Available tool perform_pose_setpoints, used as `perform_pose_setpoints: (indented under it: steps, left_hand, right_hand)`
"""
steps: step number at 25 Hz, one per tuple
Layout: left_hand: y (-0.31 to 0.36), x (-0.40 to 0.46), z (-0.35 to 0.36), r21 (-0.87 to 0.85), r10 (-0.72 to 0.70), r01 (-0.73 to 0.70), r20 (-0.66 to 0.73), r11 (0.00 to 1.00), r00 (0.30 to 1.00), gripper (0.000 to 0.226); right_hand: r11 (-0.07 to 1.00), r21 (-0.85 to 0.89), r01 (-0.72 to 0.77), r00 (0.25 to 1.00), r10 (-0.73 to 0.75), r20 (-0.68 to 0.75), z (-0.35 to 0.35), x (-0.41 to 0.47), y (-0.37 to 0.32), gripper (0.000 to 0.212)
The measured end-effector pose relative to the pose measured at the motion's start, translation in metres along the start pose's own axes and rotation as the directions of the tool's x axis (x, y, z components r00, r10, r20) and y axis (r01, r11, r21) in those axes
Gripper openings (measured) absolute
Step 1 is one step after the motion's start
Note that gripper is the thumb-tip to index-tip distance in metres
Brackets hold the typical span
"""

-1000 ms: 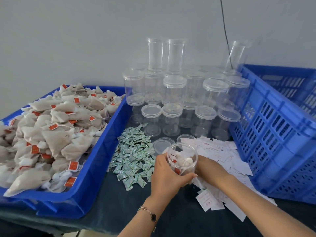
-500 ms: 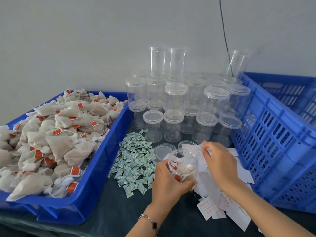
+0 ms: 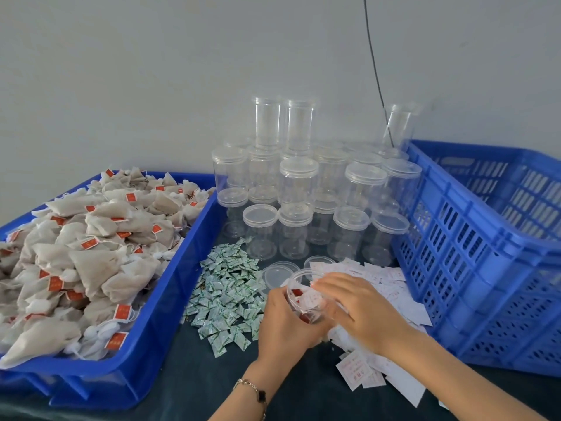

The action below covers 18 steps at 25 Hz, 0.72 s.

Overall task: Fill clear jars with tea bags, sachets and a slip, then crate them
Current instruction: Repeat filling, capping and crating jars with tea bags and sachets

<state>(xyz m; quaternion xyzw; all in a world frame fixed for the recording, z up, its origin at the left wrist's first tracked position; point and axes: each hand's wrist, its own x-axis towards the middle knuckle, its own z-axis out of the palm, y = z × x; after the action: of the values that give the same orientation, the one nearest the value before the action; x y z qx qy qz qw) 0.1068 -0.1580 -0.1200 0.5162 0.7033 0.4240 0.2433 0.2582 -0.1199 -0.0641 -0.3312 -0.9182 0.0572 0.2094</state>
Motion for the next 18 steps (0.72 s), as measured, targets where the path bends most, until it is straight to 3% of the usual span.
perform_pose_setpoints:
  steps: [3,5,9,12,15,18]
  left_hand:
    - [0.036,0.008,-0.012,0.059,0.106,-0.106,0.014,0.993,0.994,0.079]
    - [0.083,0.017,-0.019,0.038,0.266,-0.266,-0.011,0.963,0.964,0.081]
    - [0.205,0.042,-0.023,-0.193,0.554,-0.557,-0.071,0.808,0.829,0.102]
    - [0.294,0.071,-0.004,-0.207,0.682,-0.677,-0.060,0.706,0.729,0.080]
    - [0.359,0.103,0.023,-0.020,0.751,-0.751,0.055,0.660,0.658,0.061]
    - [0.387,0.133,0.057,0.340,0.839,-0.846,0.221,0.411,0.496,0.060]
  right_hand:
    - [1.000,-0.007,-0.024,0.996,0.023,-0.089,-0.041,-0.002,0.001,0.021]
    - [0.999,-0.030,-0.016,0.994,0.013,-0.107,-0.089,-0.005,0.001,0.023]
    - [0.967,-0.251,0.033,0.949,-0.109,-0.295,-0.210,0.005,0.007,0.021]
    - [0.890,-0.450,-0.070,0.927,-0.108,-0.359,-0.296,0.014,0.038,0.009]
    - [0.822,-0.519,-0.234,0.937,0.048,-0.346,-0.341,0.013,0.082,0.010]
    - [0.800,-0.524,-0.292,0.940,0.141,-0.310,-0.342,0.012,0.123,0.012]
